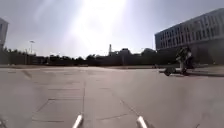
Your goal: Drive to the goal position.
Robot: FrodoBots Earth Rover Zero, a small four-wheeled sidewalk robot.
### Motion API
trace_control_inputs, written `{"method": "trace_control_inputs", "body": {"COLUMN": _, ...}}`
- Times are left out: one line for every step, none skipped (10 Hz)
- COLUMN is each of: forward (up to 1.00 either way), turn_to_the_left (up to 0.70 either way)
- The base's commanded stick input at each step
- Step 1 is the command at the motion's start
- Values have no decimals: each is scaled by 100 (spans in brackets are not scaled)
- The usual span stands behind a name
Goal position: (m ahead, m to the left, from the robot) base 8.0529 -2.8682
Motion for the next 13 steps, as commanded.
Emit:
{"method": "trace_control_inputs", "body": {"forward": 100, "turn_to_the_left": 0}}
{"method": "trace_control_inputs", "body": {"forward": 100, "turn_to_the_left": 0}}
{"method": "trace_control_inputs", "body": {"forward": 100, "turn_to_the_left": 0}}
{"method": "trace_control_inputs", "body": {"forward": 100, "turn_to_the_left": 0}}
{"method": "trace_control_inputs", "body": {"forward": 100, "turn_to_the_left": 0}}
{"method": "trace_control_inputs", "body": {"forward": 100, "turn_to_the_left": 0}}
{"method": "trace_control_inputs", "body": {"forward": 100, "turn_to_the_left": 0}}
{"method": "trace_control_inputs", "body": {"forward": 100, "turn_to_the_left": 0}}
{"method": "trace_control_inputs", "body": {"forward": 100, "turn_to_the_left": 0}}
{"method": "trace_control_inputs", "body": {"forward": 100, "turn_to_the_left": 21}}
{"method": "trace_control_inputs", "body": {"forward": 100, "turn_to_the_left": 30}}
{"method": "trace_control_inputs", "body": {"forward": 100, "turn_to_the_left": 16}}
{"method": "trace_control_inputs", "body": {"forward": 100, "turn_to_the_left": 11}}
